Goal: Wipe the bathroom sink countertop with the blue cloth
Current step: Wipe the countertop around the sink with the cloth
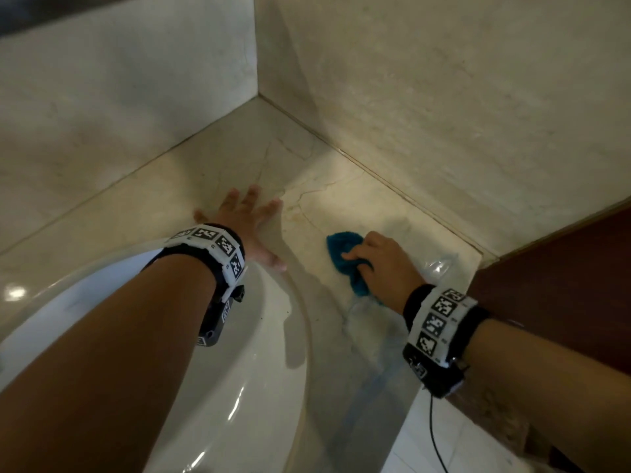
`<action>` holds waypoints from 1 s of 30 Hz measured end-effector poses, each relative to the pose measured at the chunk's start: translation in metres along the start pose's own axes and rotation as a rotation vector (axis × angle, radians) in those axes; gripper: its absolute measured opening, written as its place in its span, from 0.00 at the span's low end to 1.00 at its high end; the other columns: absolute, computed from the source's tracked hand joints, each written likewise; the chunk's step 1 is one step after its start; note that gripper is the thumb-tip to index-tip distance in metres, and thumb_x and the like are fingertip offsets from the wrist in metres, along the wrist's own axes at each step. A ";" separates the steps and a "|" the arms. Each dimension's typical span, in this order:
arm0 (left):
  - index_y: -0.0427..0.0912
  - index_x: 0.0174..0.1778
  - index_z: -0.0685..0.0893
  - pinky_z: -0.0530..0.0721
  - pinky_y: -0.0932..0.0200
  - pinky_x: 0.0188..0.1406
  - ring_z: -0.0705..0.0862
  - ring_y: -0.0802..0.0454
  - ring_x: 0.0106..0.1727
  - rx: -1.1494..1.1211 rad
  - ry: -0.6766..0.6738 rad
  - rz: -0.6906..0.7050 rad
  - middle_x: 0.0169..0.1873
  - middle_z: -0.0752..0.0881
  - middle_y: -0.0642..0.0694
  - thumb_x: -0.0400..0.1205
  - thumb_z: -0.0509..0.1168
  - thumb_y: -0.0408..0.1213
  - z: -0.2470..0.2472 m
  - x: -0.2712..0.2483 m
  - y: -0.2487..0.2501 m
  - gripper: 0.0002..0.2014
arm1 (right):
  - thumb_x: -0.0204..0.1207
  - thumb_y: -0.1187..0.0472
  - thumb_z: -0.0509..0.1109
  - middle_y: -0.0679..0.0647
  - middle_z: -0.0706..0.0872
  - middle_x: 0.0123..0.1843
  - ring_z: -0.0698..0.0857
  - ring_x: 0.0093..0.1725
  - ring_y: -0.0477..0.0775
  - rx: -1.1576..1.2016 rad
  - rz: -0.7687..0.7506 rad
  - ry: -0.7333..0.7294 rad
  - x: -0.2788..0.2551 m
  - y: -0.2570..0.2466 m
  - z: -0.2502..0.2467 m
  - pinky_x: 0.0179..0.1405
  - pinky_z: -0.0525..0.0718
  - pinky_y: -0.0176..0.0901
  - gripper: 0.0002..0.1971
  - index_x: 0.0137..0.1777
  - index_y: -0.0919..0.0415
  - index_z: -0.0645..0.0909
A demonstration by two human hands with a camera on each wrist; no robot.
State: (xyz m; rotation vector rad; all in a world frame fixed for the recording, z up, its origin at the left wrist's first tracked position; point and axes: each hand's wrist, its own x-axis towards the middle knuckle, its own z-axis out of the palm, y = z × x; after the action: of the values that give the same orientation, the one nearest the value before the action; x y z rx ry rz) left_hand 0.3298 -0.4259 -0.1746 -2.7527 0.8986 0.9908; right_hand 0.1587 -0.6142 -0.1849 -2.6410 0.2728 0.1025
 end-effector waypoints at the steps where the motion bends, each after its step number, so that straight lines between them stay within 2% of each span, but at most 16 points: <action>1: 0.70 0.77 0.35 0.48 0.20 0.72 0.33 0.46 0.82 -0.005 -0.001 -0.002 0.79 0.28 0.58 0.59 0.71 0.72 0.000 0.000 0.000 0.60 | 0.73 0.76 0.63 0.69 0.82 0.50 0.82 0.50 0.68 -0.011 0.011 -0.006 0.004 0.004 -0.005 0.52 0.74 0.44 0.14 0.55 0.68 0.86; 3: 0.71 0.77 0.35 0.47 0.20 0.72 0.32 0.46 0.82 -0.013 -0.006 0.002 0.79 0.28 0.58 0.58 0.71 0.72 0.000 -0.001 -0.001 0.60 | 0.74 0.74 0.63 0.68 0.82 0.55 0.81 0.56 0.67 -0.024 0.089 0.067 0.018 0.020 -0.018 0.55 0.71 0.39 0.15 0.58 0.66 0.85; 5: 0.71 0.76 0.35 0.45 0.20 0.72 0.32 0.47 0.82 -0.027 -0.007 0.006 0.79 0.28 0.58 0.58 0.71 0.72 0.000 -0.001 -0.002 0.60 | 0.77 0.71 0.61 0.66 0.80 0.61 0.78 0.62 0.66 -0.058 0.242 0.134 0.033 0.041 -0.033 0.60 0.71 0.44 0.17 0.62 0.61 0.83; 7: 0.72 0.76 0.35 0.44 0.20 0.72 0.31 0.47 0.82 -0.041 -0.010 0.003 0.79 0.28 0.58 0.58 0.72 0.71 0.000 -0.001 -0.003 0.61 | 0.78 0.68 0.59 0.64 0.79 0.66 0.75 0.66 0.65 -0.124 0.335 0.134 0.043 0.055 -0.041 0.64 0.71 0.48 0.19 0.66 0.56 0.80; 10: 0.72 0.76 0.35 0.45 0.20 0.72 0.31 0.46 0.82 -0.029 -0.010 0.009 0.79 0.28 0.58 0.57 0.71 0.72 0.001 0.001 -0.004 0.61 | 0.78 0.68 0.59 0.64 0.77 0.68 0.74 0.67 0.65 -0.174 0.380 0.112 0.047 0.053 -0.038 0.65 0.71 0.50 0.20 0.68 0.54 0.78; 13: 0.70 0.77 0.34 0.46 0.20 0.72 0.31 0.46 0.82 -0.008 -0.006 0.009 0.79 0.28 0.58 0.59 0.71 0.72 0.000 0.000 -0.002 0.60 | 0.77 0.68 0.60 0.63 0.78 0.65 0.76 0.64 0.64 -0.130 0.312 0.084 0.039 0.025 -0.023 0.62 0.73 0.47 0.20 0.66 0.55 0.80; 16: 0.69 0.77 0.34 0.49 0.19 0.71 0.34 0.44 0.82 0.025 0.018 0.002 0.80 0.29 0.57 0.61 0.70 0.71 0.001 0.001 0.000 0.59 | 0.73 0.69 0.62 0.67 0.83 0.58 0.81 0.57 0.68 -0.020 0.099 0.034 0.011 -0.014 -0.004 0.58 0.76 0.44 0.17 0.59 0.63 0.85; 18: 0.69 0.77 0.35 0.51 0.19 0.70 0.36 0.43 0.83 0.038 0.043 0.003 0.80 0.31 0.56 0.62 0.69 0.71 0.002 0.002 0.001 0.57 | 0.68 0.70 0.62 0.68 0.84 0.50 0.84 0.48 0.70 0.036 -0.039 -0.039 -0.008 -0.033 0.007 0.51 0.79 0.47 0.16 0.52 0.67 0.87; 20: 0.68 0.77 0.36 0.52 0.19 0.70 0.37 0.43 0.83 0.043 0.041 -0.001 0.81 0.31 0.56 0.63 0.68 0.71 0.002 0.000 0.002 0.57 | 0.69 0.74 0.63 0.65 0.82 0.51 0.82 0.49 0.66 0.012 -0.087 -0.155 -0.012 -0.037 0.008 0.50 0.77 0.46 0.17 0.55 0.65 0.86; 22: 0.68 0.78 0.36 0.52 0.19 0.71 0.36 0.44 0.83 0.033 0.028 -0.002 0.80 0.30 0.56 0.62 0.69 0.71 0.000 -0.003 0.002 0.57 | 0.70 0.76 0.63 0.64 0.79 0.53 0.79 0.53 0.65 0.004 -0.056 -0.194 -0.001 -0.035 -0.001 0.54 0.75 0.47 0.20 0.58 0.63 0.85; 26: 0.70 0.77 0.35 0.46 0.20 0.72 0.32 0.47 0.82 -0.024 0.004 0.011 0.79 0.28 0.58 0.60 0.70 0.72 0.001 -0.004 -0.002 0.59 | 0.73 0.75 0.61 0.69 0.77 0.59 0.78 0.60 0.68 -0.021 0.075 0.035 0.042 -0.013 -0.018 0.62 0.71 0.45 0.21 0.65 0.62 0.80; 28: 0.70 0.77 0.35 0.45 0.20 0.72 0.32 0.47 0.82 -0.031 0.004 0.013 0.79 0.28 0.58 0.59 0.71 0.72 0.002 -0.003 -0.003 0.60 | 0.76 0.73 0.60 0.68 0.75 0.62 0.76 0.63 0.67 -0.014 0.157 0.034 0.060 -0.004 -0.019 0.63 0.68 0.40 0.23 0.70 0.59 0.76; 30: 0.71 0.77 0.36 0.44 0.20 0.72 0.32 0.46 0.82 -0.038 0.010 0.015 0.79 0.28 0.58 0.58 0.71 0.72 0.003 -0.002 -0.003 0.60 | 0.77 0.72 0.60 0.68 0.74 0.64 0.75 0.64 0.66 -0.003 0.168 0.019 0.071 -0.004 -0.015 0.61 0.66 0.36 0.22 0.71 0.59 0.75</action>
State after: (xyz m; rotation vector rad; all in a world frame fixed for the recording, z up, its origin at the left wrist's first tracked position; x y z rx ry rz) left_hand 0.3287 -0.4213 -0.1764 -2.7892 0.9129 1.0079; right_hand 0.2293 -0.6300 -0.1782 -2.6191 0.5009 0.1326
